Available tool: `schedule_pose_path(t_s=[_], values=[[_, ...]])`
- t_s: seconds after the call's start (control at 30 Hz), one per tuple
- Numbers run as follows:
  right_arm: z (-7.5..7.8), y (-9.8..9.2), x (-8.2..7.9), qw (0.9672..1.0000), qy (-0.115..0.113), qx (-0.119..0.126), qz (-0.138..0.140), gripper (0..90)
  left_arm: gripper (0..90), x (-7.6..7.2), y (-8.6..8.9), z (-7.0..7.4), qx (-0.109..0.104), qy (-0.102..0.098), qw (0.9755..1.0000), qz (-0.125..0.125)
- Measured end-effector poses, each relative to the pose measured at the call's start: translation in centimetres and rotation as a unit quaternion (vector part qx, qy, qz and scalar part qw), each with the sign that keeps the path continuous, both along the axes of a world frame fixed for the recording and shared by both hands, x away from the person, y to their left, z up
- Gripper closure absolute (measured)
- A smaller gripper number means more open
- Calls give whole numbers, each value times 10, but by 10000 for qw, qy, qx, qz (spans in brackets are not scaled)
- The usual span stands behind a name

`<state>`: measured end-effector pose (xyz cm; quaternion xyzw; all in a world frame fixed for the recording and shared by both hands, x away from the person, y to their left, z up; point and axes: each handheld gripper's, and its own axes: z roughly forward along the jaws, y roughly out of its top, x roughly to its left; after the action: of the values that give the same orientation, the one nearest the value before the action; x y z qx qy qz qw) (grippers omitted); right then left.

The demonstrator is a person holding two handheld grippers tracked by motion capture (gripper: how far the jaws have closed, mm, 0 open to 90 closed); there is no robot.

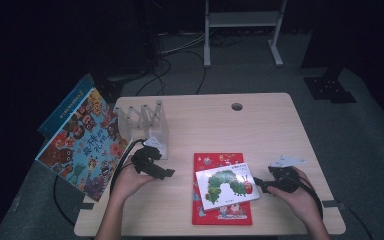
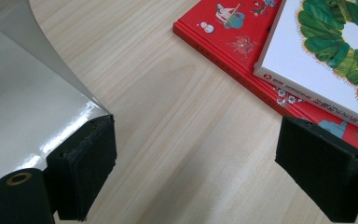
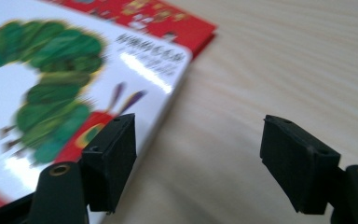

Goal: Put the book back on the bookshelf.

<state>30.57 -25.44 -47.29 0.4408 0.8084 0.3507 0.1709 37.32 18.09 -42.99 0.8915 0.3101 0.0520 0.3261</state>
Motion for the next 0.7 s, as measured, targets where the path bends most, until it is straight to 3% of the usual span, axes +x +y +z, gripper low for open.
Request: schedule_pose_path(t_s=[0.2, 0.37, 0.47, 0.53, 0.7], values=[[-1, 11, -23, 9993, 122, 48, 353, 254, 114, -1, 1, -3, -12, 63, 10000, 57], [-7, 18, -36, 9973, 197, 246, 659, 238, 114, -1, 1, -5, 9, 107, 9999, 75], [-11, 25, -42, 9967, 199, 153, 778, 226, 114, -2, 0, -5, 21, 108, 9999, 71], [-14, 27, -42, 9965, 196, 79, 807, 213, 114, -2, 0, -4, 20, 111, 9999, 64], [-15, 28, -36, 9952, 263, 180, 925, 243, 115, -2, 0, -4, 13, 111, 9999, 23]])
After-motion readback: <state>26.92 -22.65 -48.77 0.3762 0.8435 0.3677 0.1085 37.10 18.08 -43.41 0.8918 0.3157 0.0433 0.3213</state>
